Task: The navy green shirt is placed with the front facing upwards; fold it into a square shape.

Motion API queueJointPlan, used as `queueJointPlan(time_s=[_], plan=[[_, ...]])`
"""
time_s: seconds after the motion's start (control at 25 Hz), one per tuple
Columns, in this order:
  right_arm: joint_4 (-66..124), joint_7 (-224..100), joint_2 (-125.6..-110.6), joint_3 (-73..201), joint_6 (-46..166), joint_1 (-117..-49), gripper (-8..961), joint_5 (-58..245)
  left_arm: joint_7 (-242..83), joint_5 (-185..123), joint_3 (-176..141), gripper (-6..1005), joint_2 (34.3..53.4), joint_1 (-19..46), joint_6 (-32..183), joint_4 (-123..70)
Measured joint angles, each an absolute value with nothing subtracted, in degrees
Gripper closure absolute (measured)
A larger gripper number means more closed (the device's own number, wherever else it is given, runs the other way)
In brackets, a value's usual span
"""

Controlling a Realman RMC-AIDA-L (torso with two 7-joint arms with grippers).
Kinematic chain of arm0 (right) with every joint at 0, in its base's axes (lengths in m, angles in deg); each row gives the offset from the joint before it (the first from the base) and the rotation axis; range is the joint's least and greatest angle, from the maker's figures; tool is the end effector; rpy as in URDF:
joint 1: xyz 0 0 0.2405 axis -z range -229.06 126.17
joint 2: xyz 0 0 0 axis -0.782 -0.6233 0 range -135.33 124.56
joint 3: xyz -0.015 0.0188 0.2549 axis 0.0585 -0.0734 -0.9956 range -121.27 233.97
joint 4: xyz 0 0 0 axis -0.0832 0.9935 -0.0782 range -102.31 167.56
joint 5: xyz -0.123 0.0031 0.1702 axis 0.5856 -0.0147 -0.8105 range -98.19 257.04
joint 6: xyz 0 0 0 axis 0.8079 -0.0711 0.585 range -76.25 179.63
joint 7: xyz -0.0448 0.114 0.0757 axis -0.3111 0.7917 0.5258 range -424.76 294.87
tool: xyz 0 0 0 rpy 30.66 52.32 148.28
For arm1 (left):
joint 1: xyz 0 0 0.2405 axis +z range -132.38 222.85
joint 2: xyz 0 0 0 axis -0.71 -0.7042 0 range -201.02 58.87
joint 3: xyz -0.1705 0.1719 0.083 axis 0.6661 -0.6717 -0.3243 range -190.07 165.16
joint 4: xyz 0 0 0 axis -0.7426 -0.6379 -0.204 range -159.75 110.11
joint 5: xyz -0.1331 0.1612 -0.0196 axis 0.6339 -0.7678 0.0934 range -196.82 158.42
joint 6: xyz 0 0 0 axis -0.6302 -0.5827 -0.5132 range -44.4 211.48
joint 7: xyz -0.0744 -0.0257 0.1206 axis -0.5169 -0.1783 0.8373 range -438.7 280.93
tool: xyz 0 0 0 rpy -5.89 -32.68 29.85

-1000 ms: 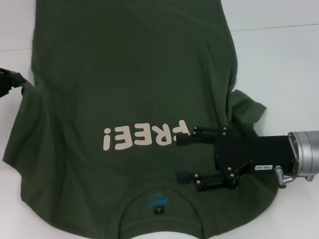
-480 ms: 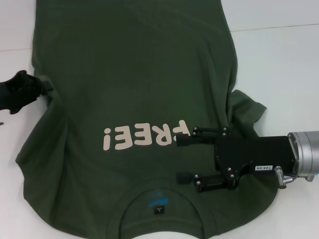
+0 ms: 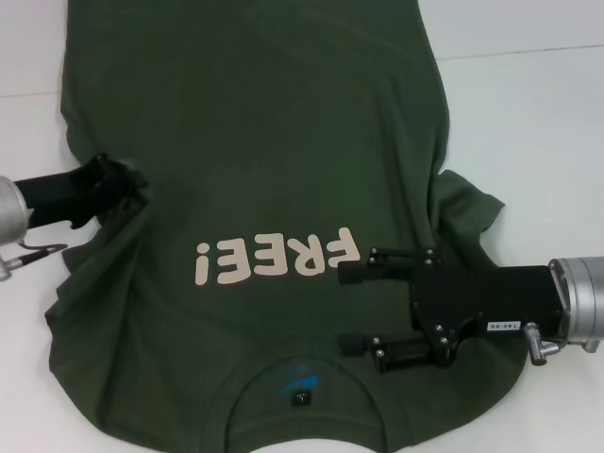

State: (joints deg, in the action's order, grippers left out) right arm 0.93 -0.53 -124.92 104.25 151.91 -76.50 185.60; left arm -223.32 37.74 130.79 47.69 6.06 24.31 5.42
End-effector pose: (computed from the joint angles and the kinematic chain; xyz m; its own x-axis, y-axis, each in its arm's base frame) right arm 0.2572 0.2728 -0.0242 0.7698 -0.2073 -0.6037 -0.2618 -0.9651 -0.0024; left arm -0.2812 0.4016 -0.0120 -0.1121 0.8070 0.5798 0.9923 0.0599 0.1085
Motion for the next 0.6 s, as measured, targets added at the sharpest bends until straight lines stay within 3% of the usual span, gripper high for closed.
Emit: queueJointPlan(time_s=[0.16,0.28,0.52,0.6], plan=[[0.8,-0.6,-124.91,104.1,152.6,-76.1,96,185.6,-222.8,37.9,130.2,868,48.88,6.0,27.1,5.2],[0.8,-0.7,-124.92,104.0,152.7,-76.0,97,185.6,-222.7,37.9,130.0,856,48.72,5.9,26.5,5.4],[0.7,-0.9,-124.91,103.9,152.7,-76.0,97,185.6,-222.8,37.7,129.4,656,48.23,6.3,23.3,7.4],[0.7,-0.9,-124.9,103.8,152.7,-76.0,97,185.6,-222.8,37.5,129.2,498,48.1,6.7,21.1,9.1]])
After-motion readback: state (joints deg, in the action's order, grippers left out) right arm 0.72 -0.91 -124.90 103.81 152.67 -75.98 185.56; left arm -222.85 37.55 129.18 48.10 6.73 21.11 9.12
